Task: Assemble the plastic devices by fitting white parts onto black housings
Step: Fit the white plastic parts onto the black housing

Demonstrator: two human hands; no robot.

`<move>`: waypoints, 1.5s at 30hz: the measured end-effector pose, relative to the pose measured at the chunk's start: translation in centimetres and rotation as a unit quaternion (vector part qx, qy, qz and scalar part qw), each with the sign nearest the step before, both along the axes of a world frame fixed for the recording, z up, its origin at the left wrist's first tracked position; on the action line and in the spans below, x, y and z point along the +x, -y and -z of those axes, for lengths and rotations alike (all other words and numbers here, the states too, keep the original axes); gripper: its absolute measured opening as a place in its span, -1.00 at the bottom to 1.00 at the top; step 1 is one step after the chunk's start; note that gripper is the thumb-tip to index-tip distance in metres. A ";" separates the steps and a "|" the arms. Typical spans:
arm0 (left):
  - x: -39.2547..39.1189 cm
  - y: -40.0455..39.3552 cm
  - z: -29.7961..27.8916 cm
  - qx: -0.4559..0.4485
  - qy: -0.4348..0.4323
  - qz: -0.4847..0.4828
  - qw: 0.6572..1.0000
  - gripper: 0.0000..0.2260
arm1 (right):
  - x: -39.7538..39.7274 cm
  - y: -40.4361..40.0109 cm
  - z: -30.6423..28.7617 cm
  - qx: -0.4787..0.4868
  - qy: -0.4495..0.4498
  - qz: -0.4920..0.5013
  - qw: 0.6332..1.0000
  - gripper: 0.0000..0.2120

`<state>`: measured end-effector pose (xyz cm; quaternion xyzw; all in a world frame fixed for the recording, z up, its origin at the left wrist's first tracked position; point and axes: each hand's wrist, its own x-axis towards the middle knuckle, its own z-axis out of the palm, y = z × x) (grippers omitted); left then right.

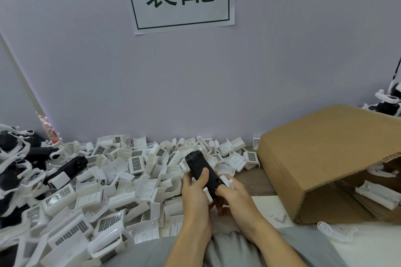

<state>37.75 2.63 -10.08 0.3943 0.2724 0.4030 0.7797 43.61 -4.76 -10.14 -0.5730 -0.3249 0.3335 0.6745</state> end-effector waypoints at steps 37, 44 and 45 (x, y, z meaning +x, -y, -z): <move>-0.6 0.4 -1.0 -0.056 0.092 -0.021 0.994 -0.77 | 0.4 0.2 -0.1 0.069 -0.024 0.055 0.996 -0.74; -1.2 0.4 -1.2 -0.135 0.128 -0.012 0.982 -0.62 | 0.1 0.4 -0.2 0.075 0.024 0.014 0.997 -0.70; -1.3 0.5 -1.3 -0.137 0.129 -0.011 0.982 -0.62 | 0.1 0.4 -0.2 0.076 0.025 0.016 0.997 -0.68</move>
